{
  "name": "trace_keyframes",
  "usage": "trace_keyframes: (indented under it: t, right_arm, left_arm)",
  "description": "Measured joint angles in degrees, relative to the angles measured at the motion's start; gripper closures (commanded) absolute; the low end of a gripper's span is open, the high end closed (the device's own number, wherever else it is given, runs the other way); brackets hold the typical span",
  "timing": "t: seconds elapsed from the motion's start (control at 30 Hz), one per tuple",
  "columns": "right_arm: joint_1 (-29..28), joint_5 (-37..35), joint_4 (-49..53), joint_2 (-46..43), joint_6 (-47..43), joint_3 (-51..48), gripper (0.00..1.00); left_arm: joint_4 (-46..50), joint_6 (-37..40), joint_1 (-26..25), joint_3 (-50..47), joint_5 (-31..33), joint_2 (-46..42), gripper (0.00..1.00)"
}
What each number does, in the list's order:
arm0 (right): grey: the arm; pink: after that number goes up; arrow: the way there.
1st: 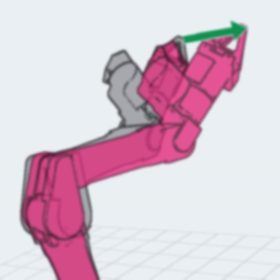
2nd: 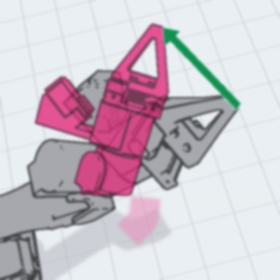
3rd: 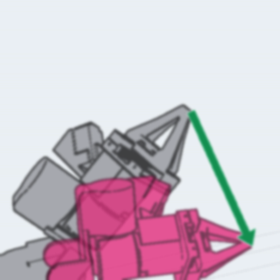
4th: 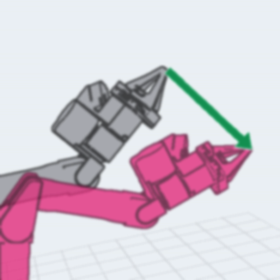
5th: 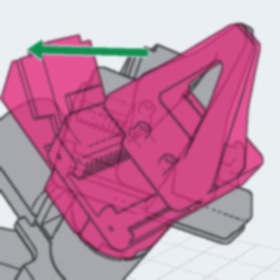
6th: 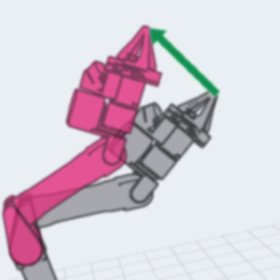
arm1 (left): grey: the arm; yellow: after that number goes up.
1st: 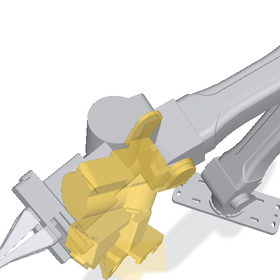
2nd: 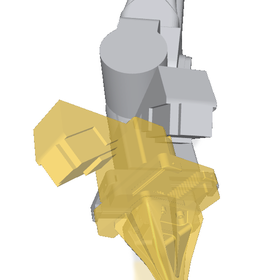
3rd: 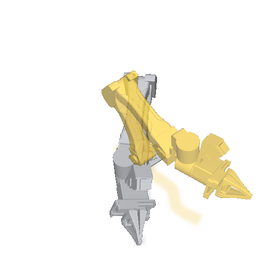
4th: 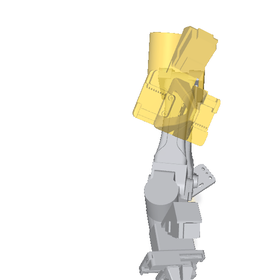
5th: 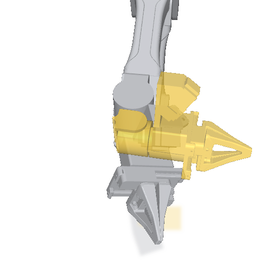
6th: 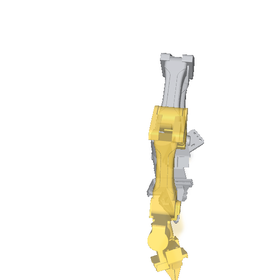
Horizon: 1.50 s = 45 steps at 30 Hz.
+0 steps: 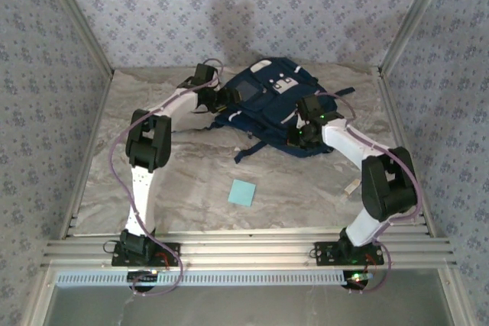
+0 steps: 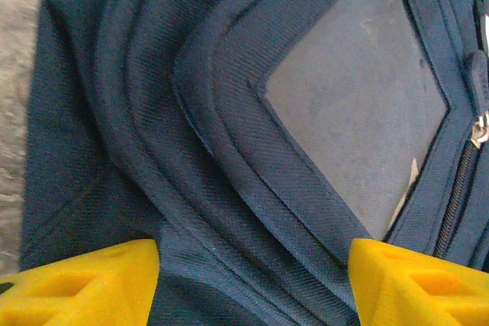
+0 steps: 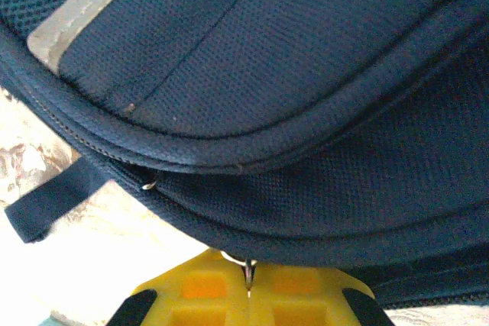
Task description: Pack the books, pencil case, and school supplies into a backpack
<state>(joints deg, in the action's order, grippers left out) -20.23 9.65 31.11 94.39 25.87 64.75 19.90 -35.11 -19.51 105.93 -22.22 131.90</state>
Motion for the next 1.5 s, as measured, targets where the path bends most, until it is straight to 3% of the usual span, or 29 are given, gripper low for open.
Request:
trace_keyframes:
  t: [0.17,0.53,0.87,0.97,1.23,1.5]
  right_arm:
    - [-3.2,6.5,2.3,4.9,-0.9,5.1,1.00]
    - [-12.0,18.6,0.0,17.5,2.9,24.6,1.00]
    - [-14.4,22.7,-4.3,22.5,6.9,29.0,1.00]
    - [-14.6,23.4,-5.6,22.6,7.9,29.1,1.00]
    - [-14.4,23.8,-6.3,22.8,9.3,28.3,1.00]
    - [-12.9,23.4,-5.1,20.6,6.3,24.3,1.00]
  left_arm:
    - [-0.3,-0.5,1.3,-5.7,1.3,-4.2,0.29]
    - [-4.8,-9.5,1.7,-30.8,1.3,-29.3,0.29]
    - [-13.6,-17.4,-0.8,-36.4,-0.6,-29.8,0.34]
    - [-16.4,-19.3,-1.2,-36.4,-1.1,-28.5,0.45]
    - [-20.7,-22.6,-1.4,-36.4,-2.6,-25.3,1.00]
    - [-21.0,-21.9,-1.6,-36.8,-2.7,-23.8,1.00]
